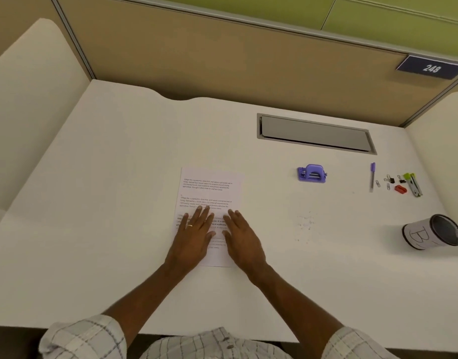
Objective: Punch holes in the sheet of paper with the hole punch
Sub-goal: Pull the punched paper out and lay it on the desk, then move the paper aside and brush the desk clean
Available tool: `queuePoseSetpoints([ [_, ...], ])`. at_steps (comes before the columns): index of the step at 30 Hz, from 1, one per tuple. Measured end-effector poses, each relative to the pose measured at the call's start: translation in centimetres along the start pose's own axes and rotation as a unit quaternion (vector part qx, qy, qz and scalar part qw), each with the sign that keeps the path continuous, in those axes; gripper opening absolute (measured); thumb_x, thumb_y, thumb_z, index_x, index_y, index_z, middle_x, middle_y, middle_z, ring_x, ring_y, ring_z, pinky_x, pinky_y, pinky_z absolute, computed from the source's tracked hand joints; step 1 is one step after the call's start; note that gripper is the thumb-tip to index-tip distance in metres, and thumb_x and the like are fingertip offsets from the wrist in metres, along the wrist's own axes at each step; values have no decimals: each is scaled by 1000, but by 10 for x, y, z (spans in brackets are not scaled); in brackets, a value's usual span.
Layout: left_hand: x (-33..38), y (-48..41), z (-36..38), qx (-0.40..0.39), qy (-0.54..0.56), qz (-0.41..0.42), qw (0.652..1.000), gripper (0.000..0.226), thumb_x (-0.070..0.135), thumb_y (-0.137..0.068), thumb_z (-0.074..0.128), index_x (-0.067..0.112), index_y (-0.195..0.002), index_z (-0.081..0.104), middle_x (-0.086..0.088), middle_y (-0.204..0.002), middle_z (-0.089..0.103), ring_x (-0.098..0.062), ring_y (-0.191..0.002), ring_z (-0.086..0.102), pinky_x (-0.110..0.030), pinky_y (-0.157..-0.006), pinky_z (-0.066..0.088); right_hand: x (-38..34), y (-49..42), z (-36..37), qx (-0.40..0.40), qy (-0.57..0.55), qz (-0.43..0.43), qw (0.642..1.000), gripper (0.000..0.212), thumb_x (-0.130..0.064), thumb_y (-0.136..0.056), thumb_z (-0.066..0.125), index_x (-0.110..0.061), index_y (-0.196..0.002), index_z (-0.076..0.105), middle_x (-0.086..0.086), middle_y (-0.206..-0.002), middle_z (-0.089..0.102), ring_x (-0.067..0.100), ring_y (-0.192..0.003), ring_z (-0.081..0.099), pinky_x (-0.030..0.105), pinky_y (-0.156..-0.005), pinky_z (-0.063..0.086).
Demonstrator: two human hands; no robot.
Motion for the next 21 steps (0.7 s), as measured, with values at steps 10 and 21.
queuePoseSetpoints([
  [10,-1,4,10,-16,9,-27,999,96,63,-94,-19,9,-160,26,-9,-169,20,-28,-159,17,-48,-130,15,18,14,-8,-13,-3,-29,999,54,-29,-108,40,-5,-155,29,13,-163,25,27,-153,20,36,-124,21],
  [21,108,-16,26,-8,-26,-6,1000,71,50,-106,6,11,-159,32,-8,-168,26,-25,-157,23,-49,-128,24,155,63,-60,31,23,67,997,60,-42,-106,39,-11,-157,27,5,-167,17,20,-155,10,34,-126,15],
])
Point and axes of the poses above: each hand's wrist, its own y-axis away from the middle knuckle, its own z-axis out of the palm, x = y × z, the point moved 4 cm from there along -y, towards the middle knuckle
